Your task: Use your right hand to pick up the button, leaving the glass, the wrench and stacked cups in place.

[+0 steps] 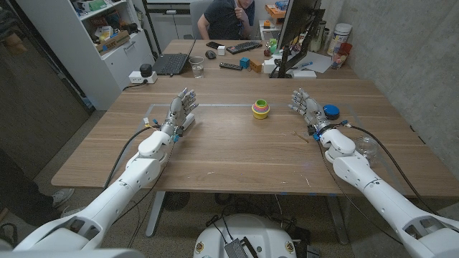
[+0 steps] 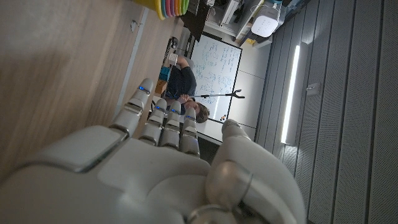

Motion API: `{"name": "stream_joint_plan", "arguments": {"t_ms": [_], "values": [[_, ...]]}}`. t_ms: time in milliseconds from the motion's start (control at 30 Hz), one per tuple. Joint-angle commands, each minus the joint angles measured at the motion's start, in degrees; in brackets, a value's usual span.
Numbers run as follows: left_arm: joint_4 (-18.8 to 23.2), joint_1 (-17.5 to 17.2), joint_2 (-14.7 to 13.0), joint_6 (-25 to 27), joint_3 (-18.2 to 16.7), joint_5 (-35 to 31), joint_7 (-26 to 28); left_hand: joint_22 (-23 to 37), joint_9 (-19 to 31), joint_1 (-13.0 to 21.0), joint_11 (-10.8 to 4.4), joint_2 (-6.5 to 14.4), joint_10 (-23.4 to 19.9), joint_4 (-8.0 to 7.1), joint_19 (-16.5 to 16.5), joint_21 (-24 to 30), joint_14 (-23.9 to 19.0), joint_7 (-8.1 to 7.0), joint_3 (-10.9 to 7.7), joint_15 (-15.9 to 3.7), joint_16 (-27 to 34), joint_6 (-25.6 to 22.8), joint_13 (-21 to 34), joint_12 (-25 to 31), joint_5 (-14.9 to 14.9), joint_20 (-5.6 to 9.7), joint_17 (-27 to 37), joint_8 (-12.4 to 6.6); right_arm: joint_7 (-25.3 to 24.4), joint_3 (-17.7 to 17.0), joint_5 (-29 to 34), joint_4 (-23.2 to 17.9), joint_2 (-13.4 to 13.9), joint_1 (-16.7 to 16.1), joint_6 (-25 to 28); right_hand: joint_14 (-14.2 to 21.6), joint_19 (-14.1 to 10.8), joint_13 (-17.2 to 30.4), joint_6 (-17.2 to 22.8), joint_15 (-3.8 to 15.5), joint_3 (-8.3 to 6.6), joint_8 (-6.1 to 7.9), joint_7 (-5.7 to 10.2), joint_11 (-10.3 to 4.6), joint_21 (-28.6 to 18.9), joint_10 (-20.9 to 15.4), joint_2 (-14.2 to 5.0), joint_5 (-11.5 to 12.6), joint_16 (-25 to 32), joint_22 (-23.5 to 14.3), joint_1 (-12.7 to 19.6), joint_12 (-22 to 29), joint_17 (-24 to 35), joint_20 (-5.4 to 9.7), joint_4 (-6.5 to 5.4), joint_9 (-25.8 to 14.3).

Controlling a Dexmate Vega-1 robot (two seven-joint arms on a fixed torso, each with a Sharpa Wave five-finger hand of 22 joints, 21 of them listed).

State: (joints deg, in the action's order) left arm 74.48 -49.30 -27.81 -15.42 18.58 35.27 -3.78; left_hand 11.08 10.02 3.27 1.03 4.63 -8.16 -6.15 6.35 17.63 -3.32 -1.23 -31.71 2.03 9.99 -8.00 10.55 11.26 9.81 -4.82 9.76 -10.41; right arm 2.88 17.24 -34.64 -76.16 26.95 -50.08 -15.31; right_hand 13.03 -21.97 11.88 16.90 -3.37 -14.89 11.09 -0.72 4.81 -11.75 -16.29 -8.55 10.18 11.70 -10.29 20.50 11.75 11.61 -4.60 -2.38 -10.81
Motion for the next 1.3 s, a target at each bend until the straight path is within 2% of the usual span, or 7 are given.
{"name": "stream_joint_plan", "arguments": {"t_ms": [33, 333, 400, 600, 867, 1100, 1300], "values": [[0.5, -2.5, 5.8, 3.1, -8.0, -6.0, -4.3, 0.3, 0.3, 0.0, 0.01, 0.5, -0.3, -0.04, 0.3, 0.3, -0.5, 0.06, -0.34, -0.09, 0.4, -0.4, 0.3, 0.5, 0.3, -0.05, 0.3, -0.21, 4.5, -9.0, 11.1, -3.4, -6.2, -2.7, 4.3, 0.6, -0.2, 0.1, 0.4, -0.06, -0.49, 0.23, -0.07, -0.30, -0.2, -0.5, 0.26, 0.4, 0.3, -0.1, 0.6, 0.2, 0.1, 0.01, 0.22, -0.2], [1.0, -3.5, 8.7, 4.0, -11.6, -9.2, -6.2, 0.3, 0.3, -0.1, 0.05, 0.5, -0.3, -0.05, 0.3, 0.3, -0.5, 0.00, -0.34, -0.07, 0.4, -0.4, 0.3, 0.5, 0.4, -0.14, 0.3, -0.19, 7.2, -13.5, 19.4, -5.9, -9.7, -3.3, 4.9, 0.2, 0.1, 0.2, -0.1, -0.14, -0.67, 0.05, 0.24, -0.44, 0.0, 0.0, 0.77, 0.4, 0.0, -0.1, 1.0, 0.0, 0.0, -0.19, 0.82, -0.2], [1.1, -3.6, 9.1, 4.1, -12.1, -9.7, -6.7, 0.3, 0.3, -0.1, 0.04, 0.5, -0.3, -0.05, 0.3, 0.2, -0.5, -0.01, -0.34, -0.09, 0.4, -0.4, 0.3, 0.5, 0.4, -0.13, 0.3, -0.20, 6.6, -13.9, 22.8, -7.0, -9.5, -3.5, 4.7, 0.2, 0.2, 0.2, -0.1, -0.17, -0.75, 0.04, 0.29, -0.52, 0.0, 0.0, 0.87, 0.4, 0.0, -0.1, 1.2, 0.0, -0.1, -0.17, 1.03, -0.2], [1.5, -3.9, 10.1, 4.6, -13.1, -10.6, -7.7, 0.3, 0.3, -0.1, -0.02, 0.5, -0.3, -0.05, 0.3, 0.2, -0.4, 0.06, -0.33, -0.10, 0.4, -0.4, 0.3, 0.5, 0.4, -0.13, 0.2, -0.20, 7.2, -15.6, 27.6, -8.2, -10.8, -3.4, 4.1, -0.5, 1.0, 0.2, -0.4, -0.35, -0.92, -0.02, 0.49, -0.72, 0.3, 0.4, 1.28, 0.4, -0.3, -0.1, 1.5, -0.2, -0.1, -0.64, 1.61, -0.2], [2.1, -4.4, 10.8, 4.9, -13.9, -11.4, -8.8, 0.3, 0.3, -0.1, 0.03, 0.4, -0.3, -0.04, 0.3, 0.2, -0.4, 0.04, -0.32, -0.08, 0.4, -0.4, 0.3, 0.5, 0.3, -0.15, 0.2, -0.21, 4.5, -16.6, 37.2, -10.2, -11.0, -3.2, 3.2, -0.9, 1.6, 0.2, -0.5, -0.24, -1.08, -0.01, 0.59, -1.18, 0.5, 0.7, 1.39, 0.4, -0.4, -0.1, 1.7, -0.3, -0.1, -1.01, 1.95, -0.2], [2.7, -4.6, 11.0, 4.5, -14.2, -12.9, -8.1, 0.3, 0.3, -0.1, -0.02, 0.3, -0.3, 0.00, 0.3, 0.1, -0.3, -0.13, -0.27, -0.15, 0.4, -0.5, 0.3, 0.5, 0.3, -0.08, 0.2, -0.22, 2.9, -17.7, 42.1, -10.2, -11.6, -2.4, 1.6, -1.3, 2.3, 0.2, -0.5, -0.16, -1.36, 0.05, 0.74, -1.41, 0.6, 1.1, 1.51, 0.5, -0.5, -0.1, 2.3, -0.4, -0.2, -1.37, 2.56, -0.2], [2.9, -4.6, 11.2, 4.8, -14.3, -13.2, -8.0, 0.3, 0.3, -0.1, -0.03, 0.2, -0.2, 0.03, 0.3, 0.0, -0.3, -0.25, -0.24, -0.15, 0.4, -0.4, 0.3, 0.4, 0.3, -0.08, 0.2, -0.21, -0.3, -18.3, 47.8, -11.1, -11.9, -2.3, -0.8, -1.5, 2.7, 0.2, -0.4, 0.10, -1.67, 0.10, 0.81, -1.40, 0.7, 1.3, 1.60, 0.5, -0.5, -0.1, 2.9, -0.4, -0.3, -1.43, 3.28, -0.2]]}}
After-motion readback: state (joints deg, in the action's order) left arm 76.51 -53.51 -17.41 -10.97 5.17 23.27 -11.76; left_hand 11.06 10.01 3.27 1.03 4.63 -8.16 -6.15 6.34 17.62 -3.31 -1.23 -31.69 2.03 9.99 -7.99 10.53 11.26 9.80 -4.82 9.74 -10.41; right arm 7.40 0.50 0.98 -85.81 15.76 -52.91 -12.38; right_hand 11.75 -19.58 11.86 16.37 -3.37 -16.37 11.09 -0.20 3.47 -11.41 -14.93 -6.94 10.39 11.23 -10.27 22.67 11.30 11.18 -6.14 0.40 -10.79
